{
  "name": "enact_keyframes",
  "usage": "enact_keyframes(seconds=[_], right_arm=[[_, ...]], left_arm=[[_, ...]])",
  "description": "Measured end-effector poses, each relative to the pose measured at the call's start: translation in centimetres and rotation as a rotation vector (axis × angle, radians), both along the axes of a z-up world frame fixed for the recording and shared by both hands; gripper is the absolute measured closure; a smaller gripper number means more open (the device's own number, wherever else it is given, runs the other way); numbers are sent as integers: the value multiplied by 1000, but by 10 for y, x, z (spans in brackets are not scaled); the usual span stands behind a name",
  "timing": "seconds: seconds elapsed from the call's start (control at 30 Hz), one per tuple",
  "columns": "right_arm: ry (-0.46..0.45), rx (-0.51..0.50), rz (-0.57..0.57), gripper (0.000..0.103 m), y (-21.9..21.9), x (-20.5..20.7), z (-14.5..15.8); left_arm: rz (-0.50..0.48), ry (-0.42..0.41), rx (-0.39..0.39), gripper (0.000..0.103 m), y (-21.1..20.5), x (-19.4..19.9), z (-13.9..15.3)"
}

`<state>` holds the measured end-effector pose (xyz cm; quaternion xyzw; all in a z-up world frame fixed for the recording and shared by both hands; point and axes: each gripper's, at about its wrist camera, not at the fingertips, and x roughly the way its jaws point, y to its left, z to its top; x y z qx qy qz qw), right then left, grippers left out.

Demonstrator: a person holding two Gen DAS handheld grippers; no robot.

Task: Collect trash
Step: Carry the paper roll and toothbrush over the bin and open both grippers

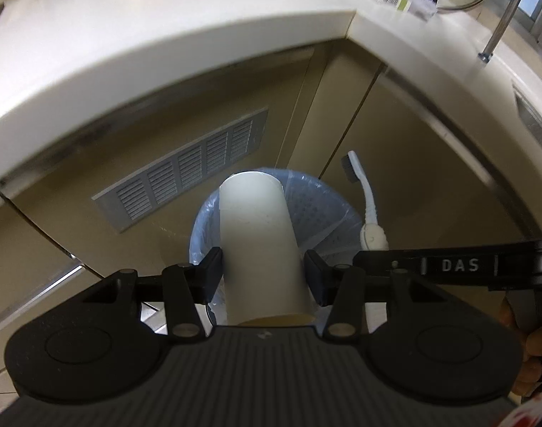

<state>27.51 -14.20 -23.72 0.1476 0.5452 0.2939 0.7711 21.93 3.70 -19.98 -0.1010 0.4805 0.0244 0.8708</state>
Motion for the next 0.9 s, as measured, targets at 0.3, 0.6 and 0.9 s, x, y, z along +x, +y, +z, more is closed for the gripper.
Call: enact_keyframes(seconds=[0.3,0.6,0.9], right_arm=[[22,-64,20,87,14,24,-46],[55,-105,29,87,27,51,-84],[91,-137,46,86,38,71,-122]], left_arm=[[17,48,-6,57,-6,26,-45],[42,88,-3,57,-4,45,-85],[53,118,3,57,-5,58,-108]])
